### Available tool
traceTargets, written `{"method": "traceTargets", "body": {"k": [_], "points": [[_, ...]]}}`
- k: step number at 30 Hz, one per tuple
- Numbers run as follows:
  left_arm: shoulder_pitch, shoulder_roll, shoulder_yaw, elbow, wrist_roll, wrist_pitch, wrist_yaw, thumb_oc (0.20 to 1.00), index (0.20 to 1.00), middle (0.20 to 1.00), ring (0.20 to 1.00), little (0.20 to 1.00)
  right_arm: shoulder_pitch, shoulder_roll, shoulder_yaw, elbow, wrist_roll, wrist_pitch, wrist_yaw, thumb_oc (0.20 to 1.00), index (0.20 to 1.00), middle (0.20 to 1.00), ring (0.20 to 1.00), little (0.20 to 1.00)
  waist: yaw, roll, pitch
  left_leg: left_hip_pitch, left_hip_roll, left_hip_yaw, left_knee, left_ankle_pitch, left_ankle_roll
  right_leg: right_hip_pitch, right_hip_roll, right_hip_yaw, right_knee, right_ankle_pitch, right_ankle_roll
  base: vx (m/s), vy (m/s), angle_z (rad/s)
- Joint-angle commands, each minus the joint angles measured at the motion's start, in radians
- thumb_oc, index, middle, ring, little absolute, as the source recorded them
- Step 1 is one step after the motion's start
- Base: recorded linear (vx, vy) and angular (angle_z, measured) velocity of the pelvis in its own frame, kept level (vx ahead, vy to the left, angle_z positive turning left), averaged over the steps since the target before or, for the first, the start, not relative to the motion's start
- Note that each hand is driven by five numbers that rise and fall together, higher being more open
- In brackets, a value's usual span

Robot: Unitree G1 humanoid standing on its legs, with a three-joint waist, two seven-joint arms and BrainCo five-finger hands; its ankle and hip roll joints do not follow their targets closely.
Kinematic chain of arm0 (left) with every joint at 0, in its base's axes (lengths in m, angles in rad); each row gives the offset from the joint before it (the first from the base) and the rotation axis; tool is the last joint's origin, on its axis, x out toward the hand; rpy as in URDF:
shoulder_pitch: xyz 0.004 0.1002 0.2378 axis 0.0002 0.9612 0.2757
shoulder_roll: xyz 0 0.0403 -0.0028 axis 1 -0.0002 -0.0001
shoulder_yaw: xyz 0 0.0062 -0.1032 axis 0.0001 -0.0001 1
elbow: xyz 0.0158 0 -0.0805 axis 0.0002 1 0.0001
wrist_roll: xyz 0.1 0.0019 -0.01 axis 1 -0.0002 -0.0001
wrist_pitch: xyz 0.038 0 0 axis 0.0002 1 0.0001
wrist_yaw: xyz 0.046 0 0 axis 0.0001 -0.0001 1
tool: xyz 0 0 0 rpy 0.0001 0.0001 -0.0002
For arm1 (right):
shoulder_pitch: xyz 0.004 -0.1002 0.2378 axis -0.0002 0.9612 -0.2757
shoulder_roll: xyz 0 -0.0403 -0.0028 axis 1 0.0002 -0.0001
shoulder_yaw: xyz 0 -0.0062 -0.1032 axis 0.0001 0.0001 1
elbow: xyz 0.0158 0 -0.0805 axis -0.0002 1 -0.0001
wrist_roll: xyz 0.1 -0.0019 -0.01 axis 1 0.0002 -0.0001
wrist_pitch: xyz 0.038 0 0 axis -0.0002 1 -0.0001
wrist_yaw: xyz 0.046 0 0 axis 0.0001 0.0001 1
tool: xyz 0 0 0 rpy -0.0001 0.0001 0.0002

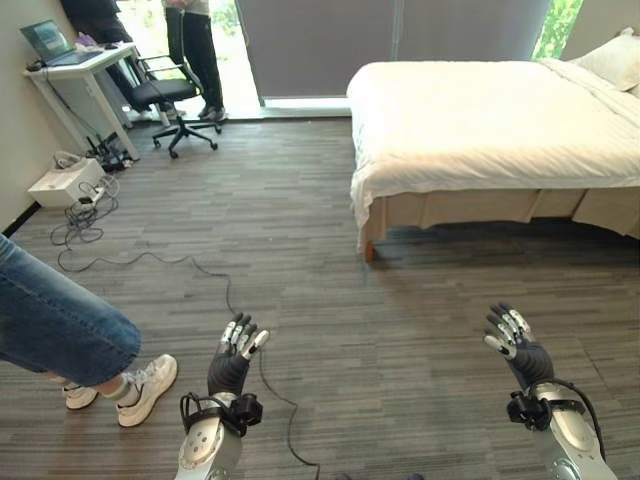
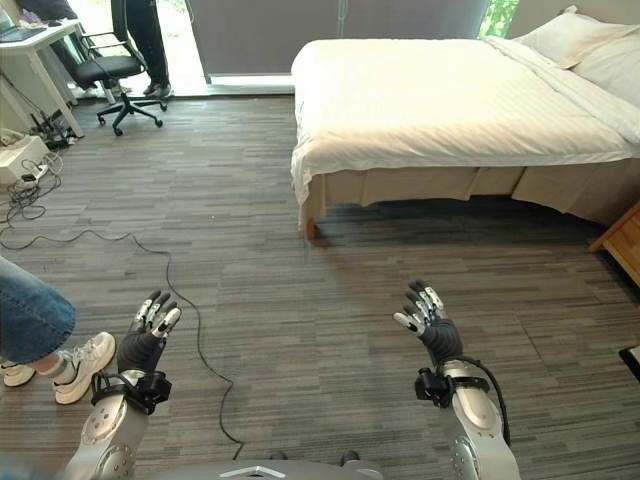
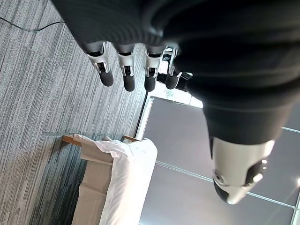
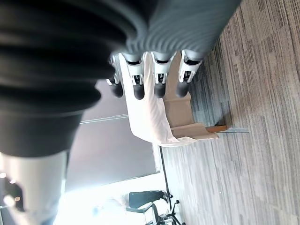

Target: Pick up bed clothes into laundry basket.

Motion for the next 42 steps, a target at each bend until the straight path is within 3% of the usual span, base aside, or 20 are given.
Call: {"method": "traceTargets", "body": {"k": [1, 42], "points": [[-0.054, 0.029, 0.029, -0.033, -0.001, -0.052, -0.004, 1.000, 1.000, 1.000, 1.000, 1.000, -0.050, 0.006, -0.003, -0.067, 0.017, -0.058, -0.004, 1.000, 1.000, 1.000, 1.000, 1.000, 0.001, -0.031, 0.006, 0.003, 0.069, -0.127, 0.019, -0.054, -0.046, 0.020, -0.013, -0.023, 0.039, -0.048, 0.013, 0.00, 0.000, 0.00], [-0.057, 0.036, 0.003, -0.024, -0.006, -0.053, -0.002, 1.000, 1.000, 1.000, 1.000, 1.000, -0.040, 0.004, 0.027, -0.059, 0.023, -0.050, 0.006, 1.000, 1.000, 1.000, 1.000, 1.000, -0.009, -0.032, 0.000, 0.019, 0.071, -0.122, 0.005, -0.065, -0.049, 0.041, -0.017, -0.023, 0.009, -0.048, 0.014, 0.00, 0.000, 0.00]]}}
